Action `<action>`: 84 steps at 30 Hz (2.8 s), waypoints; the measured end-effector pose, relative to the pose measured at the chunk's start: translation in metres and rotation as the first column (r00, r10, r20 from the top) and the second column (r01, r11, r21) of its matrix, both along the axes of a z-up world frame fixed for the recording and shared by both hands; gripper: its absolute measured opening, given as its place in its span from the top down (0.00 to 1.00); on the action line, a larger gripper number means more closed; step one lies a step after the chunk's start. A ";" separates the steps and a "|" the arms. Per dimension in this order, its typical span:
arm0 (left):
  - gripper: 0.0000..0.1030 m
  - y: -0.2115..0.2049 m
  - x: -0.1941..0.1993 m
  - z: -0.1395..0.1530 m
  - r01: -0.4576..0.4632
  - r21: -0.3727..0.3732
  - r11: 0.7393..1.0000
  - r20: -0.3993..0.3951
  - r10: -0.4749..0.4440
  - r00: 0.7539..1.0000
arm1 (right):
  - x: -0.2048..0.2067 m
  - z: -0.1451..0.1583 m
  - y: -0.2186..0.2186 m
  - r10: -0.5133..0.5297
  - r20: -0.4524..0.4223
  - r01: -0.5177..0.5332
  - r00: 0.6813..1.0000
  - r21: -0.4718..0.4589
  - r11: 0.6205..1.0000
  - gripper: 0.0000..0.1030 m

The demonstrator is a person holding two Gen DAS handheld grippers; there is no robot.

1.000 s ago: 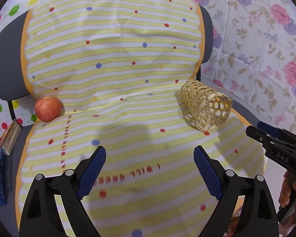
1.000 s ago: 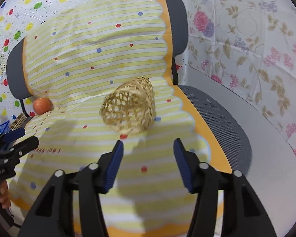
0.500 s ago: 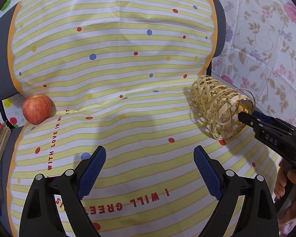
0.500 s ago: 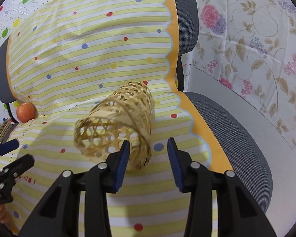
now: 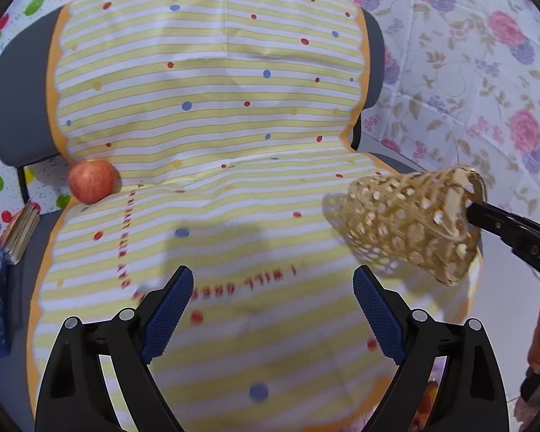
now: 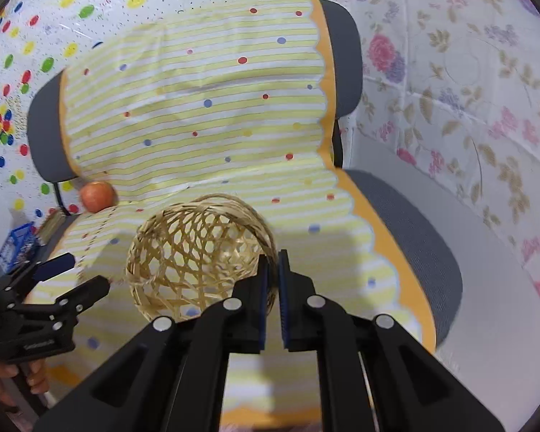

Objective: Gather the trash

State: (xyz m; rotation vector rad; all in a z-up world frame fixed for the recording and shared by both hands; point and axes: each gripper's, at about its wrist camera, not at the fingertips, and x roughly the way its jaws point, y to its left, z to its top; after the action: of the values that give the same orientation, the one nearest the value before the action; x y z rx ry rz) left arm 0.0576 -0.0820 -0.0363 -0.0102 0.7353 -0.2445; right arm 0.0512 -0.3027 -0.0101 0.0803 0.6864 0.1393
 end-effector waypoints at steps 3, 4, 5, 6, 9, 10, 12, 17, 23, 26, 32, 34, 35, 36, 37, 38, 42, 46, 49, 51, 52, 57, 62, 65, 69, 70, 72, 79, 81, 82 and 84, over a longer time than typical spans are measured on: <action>0.13 0.007 -0.024 0.002 0.006 -0.012 1.000 0.002 -0.006 1.000 | -0.026 0.002 -0.004 -0.007 -0.012 0.007 1.000 0.040 0.999 0.94; 0.13 0.008 -0.029 0.003 0.007 -0.017 1.000 0.005 -0.007 1.000 | -0.035 0.003 -0.005 -0.008 -0.012 0.009 1.000 0.049 0.999 0.94; 0.13 0.010 -0.038 0.006 0.013 -0.022 1.000 0.009 -0.013 1.000 | -0.043 0.003 -0.004 -0.010 -0.011 0.011 1.000 0.054 0.999 0.94; 0.13 0.010 -0.046 0.007 0.020 -0.025 0.999 0.016 -0.020 1.000 | -0.053 0.005 -0.005 -0.015 -0.009 0.015 1.000 0.055 0.998 0.94; 0.13 0.005 -0.065 0.013 0.038 -0.020 0.999 0.037 -0.037 0.999 | -0.079 0.008 -0.005 -0.025 -0.001 0.025 1.000 0.049 0.998 0.94; 0.13 0.002 -0.072 0.014 0.050 -0.018 0.999 0.044 -0.049 0.998 | -0.087 0.008 -0.005 -0.031 0.001 0.030 1.000 0.044 0.999 0.94; 0.13 -0.004 -0.083 0.016 0.073 -0.012 0.997 0.054 -0.073 0.996 | -0.104 0.009 -0.009 -0.047 0.000 0.046 0.999 0.039 0.998 0.94; 0.13 -0.024 -0.106 0.019 0.149 -0.015 0.989 0.061 -0.147 0.987 | -0.142 0.007 -0.023 -0.096 -0.017 0.096 0.995 0.036 0.995 0.94; 0.13 -0.064 -0.129 0.017 0.276 -0.019 0.961 0.059 -0.274 0.960 | -0.194 -0.005 -0.053 -0.204 -0.048 0.205 0.978 0.018 0.979 0.94; 0.13 -0.084 -0.134 0.013 0.328 -0.018 0.944 0.048 -0.327 0.944 | -0.211 -0.012 -0.066 -0.250 -0.066 0.251 0.966 0.008 0.968 0.94; 0.13 -0.109 -0.146 0.007 0.388 -0.012 0.922 0.036 -0.387 0.921 | -0.237 -0.024 -0.094 -0.345 -0.089 0.344 0.935 -0.022 0.939 0.93; 0.13 -0.113 -0.147 0.007 0.393 -0.007 0.920 0.034 -0.392 0.919 | -0.236 -0.032 -0.102 -0.356 -0.114 0.356 0.928 -0.014 0.934 0.90; 0.13 -0.114 -0.148 0.007 0.392 -0.003 0.920 0.033 -0.392 0.919 | -0.236 -0.036 -0.105 -0.356 -0.122 0.358 0.926 -0.008 0.934 0.80; 0.13 -0.113 -0.149 0.007 0.390 0.000 0.921 0.034 -0.389 0.920 | -0.233 -0.042 -0.109 -0.359 -0.145 0.362 0.922 -0.002 0.932 0.69; 0.13 -0.112 -0.149 0.007 0.385 0.002 0.923 0.034 -0.385 0.922 | -0.232 -0.045 -0.110 -0.357 -0.156 0.361 0.921 0.002 0.932 0.48; 0.13 -0.111 -0.148 0.008 0.379 0.003 0.926 0.034 -0.379 0.925 | -0.231 -0.049 -0.110 -0.345 -0.160 0.352 0.925 0.014 0.936 0.45; 0.13 -0.107 -0.148 0.009 0.361 0.008 0.933 0.032 -0.361 0.932 | -0.232 -0.047 -0.103 -0.325 -0.152 0.330 0.933 0.004 0.944 0.45; 0.13 -0.104 -0.151 0.010 0.352 0.024 0.936 0.022 -0.353 0.935 | -0.234 -0.035 -0.099 -0.317 -0.128 0.321 0.940 0.013 0.947 0.30; 0.13 -0.101 -0.153 0.012 0.344 0.024 0.939 0.009 -0.345 0.939 | -0.236 -0.026 -0.094 -0.302 -0.107 0.304 0.947 0.006 0.953 0.16; 0.12 -0.098 -0.153 0.014 0.340 0.027 0.940 0.002 -0.340 0.940 | -0.237 -0.020 -0.089 -0.295 -0.087 0.296 0.951 0.002 0.955 0.08; 0.12 -0.096 -0.154 0.015 0.338 0.030 0.941 -0.004 -0.338 0.941 | -0.237 -0.017 -0.087 -0.290 -0.080 0.291 0.954 0.001 0.957 0.06; 0.06 -0.082 -0.157 0.024 0.287 0.053 0.957 0.012 -0.288 0.958 | -0.233 -0.003 -0.074 -0.251 -0.063 0.251 0.966 0.002 0.968 0.06; 0.06 -0.063 -0.157 0.033 0.221 0.073 0.973 0.012 -0.222 0.975 | -0.219 0.004 -0.061 -0.203 -0.074 0.207 0.976 0.052 0.977 0.06; 0.06 -0.053 -0.156 0.037 0.176 0.099 0.979 0.005 -0.178 0.984 | -0.212 0.014 -0.050 -0.191 -0.045 0.192 0.981 0.027 0.981 0.06; 0.06 -0.031 -0.152 0.044 0.104 0.098 0.990 -0.007 -0.104 0.995 | -0.200 0.030 -0.032 -0.146 -0.013 0.146 0.989 -0.001 0.989 0.06; 0.06 -0.026 -0.152 0.046 0.090 0.098 0.991 -0.002 -0.090 0.996 | -0.198 0.034 -0.028 -0.138 -0.005 0.138 0.990 -0.007 0.990 0.06; 0.06 -0.016 -0.151 0.050 0.058 0.102 0.993 0.011 -0.059 0.998 | -0.192 0.040 -0.019 -0.119 0.006 0.119 0.993 -0.013 0.993 0.06; 0.06 0.018 -0.147 0.060 -0.031 0.117 0.993 0.026 0.028 0.999 | -0.172 0.052 0.016 -0.047 0.026 0.048 0.999 -0.050 0.998 0.06; 0.06 0.025 -0.146 0.061 -0.049 0.121 0.991 0.024 0.047 0.999 | -0.166 0.052 0.025 -0.024 0.024 0.026 0.999 -0.050 0.998 0.06; 0.06 0.028 -0.145 0.061 -0.056 0.124 0.991 0.023 0.054 0.998 | -0.164 0.052 0.029 -0.016 0.023 0.017 1.000 -0.050 0.999 0.06; 0.06 0.033 -0.144 0.061 -0.067 0.130 0.989 0.020 0.065 0.998 | -0.160 0.052 0.036 0.001 0.020 0.000 1.000 -0.048 0.999 0.06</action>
State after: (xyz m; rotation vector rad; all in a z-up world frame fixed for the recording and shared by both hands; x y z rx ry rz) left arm -0.0863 -0.0493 0.0251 0.0920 0.7328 -0.1326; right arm -0.1084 -0.2670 0.0416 0.0327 0.6692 0.1235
